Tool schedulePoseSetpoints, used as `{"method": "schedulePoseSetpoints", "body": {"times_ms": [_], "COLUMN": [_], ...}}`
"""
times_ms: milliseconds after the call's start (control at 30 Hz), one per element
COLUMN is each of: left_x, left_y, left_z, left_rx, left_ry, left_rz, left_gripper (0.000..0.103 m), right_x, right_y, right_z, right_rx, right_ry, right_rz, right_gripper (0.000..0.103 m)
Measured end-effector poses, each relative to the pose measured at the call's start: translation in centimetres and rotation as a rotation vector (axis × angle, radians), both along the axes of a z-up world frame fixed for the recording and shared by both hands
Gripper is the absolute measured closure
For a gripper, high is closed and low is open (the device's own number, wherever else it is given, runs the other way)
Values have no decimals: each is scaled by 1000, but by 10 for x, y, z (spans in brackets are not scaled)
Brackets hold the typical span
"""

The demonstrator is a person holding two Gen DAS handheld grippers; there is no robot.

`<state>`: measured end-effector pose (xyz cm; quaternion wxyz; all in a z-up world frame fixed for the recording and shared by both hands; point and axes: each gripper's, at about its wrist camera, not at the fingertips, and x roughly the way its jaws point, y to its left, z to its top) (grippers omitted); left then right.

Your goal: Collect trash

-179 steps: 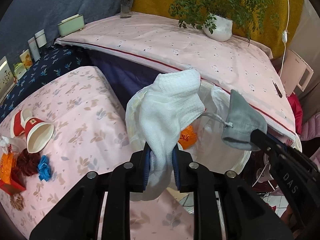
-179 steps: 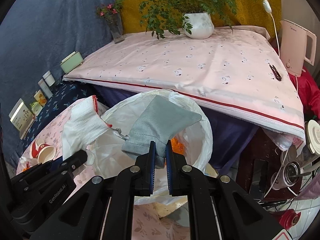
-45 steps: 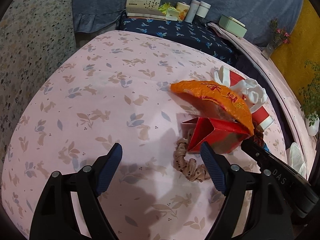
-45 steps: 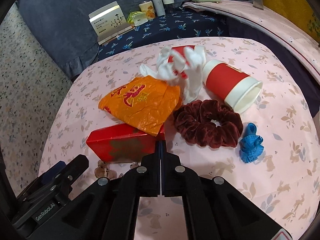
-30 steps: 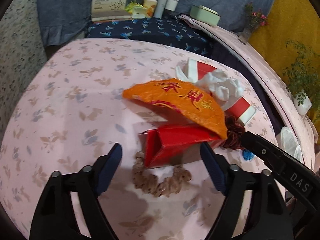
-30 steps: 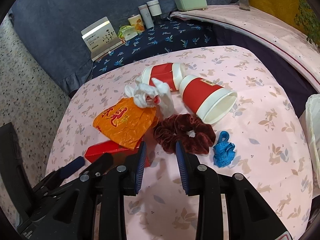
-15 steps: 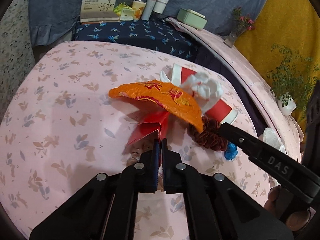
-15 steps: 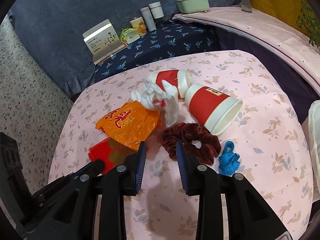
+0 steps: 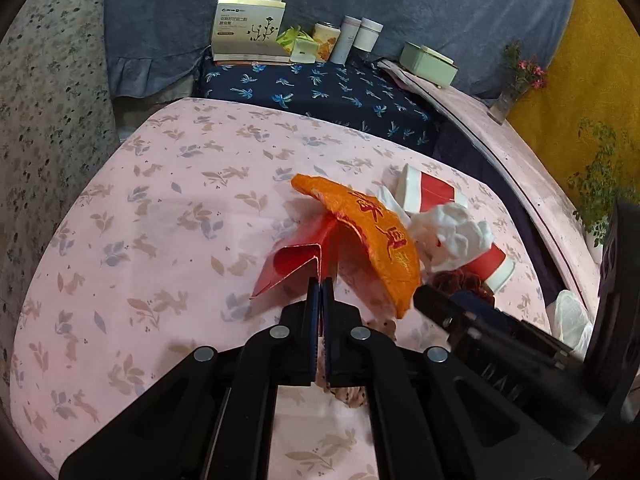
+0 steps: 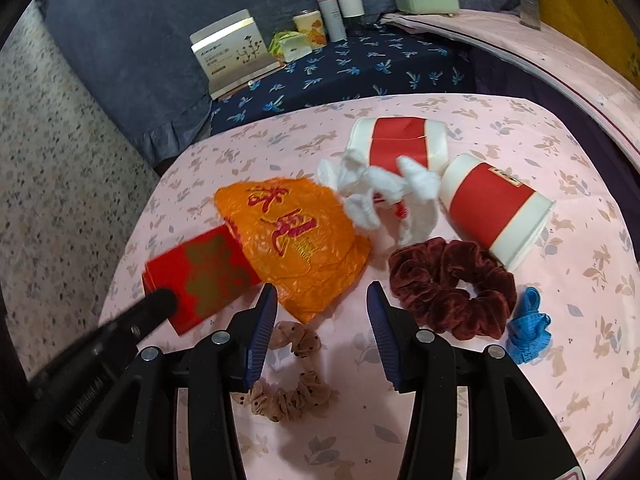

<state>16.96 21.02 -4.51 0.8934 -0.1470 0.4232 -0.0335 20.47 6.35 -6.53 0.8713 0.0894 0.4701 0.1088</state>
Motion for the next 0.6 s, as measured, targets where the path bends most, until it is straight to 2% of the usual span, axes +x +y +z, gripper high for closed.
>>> {"method": "schedulePoseSetpoints", "body": {"times_ms": [200, 400, 467, 533, 567, 600], "left_x": [11, 17, 18, 18, 17, 16], "left_y": [4, 7, 7, 6, 6, 5], "left_z": [2, 4, 4, 5, 5, 5], "left_rx": [-19, -40, -37, -37, -37, -37], "left_ry": [-9, -11, -10, -10, -10, -10], "left_rz": [-24, -31, -30, -32, -33, -35], "left_gripper": [102, 102, 102, 102, 102, 102], "right_x": [8, 14, 16, 18, 19, 18], "right_y": [22, 38, 36, 32, 30, 28], "right_z": [-15, -26, -26, -25, -24, -21], "right_rx": [-38, -141, -151, -145, -140, -134], "right_ry": [19, -6, -13, -15, -14, -20], "right_rz": [61, 78, 67, 58, 55, 50], "right_gripper": [49, 50, 58, 74, 75, 82]}}
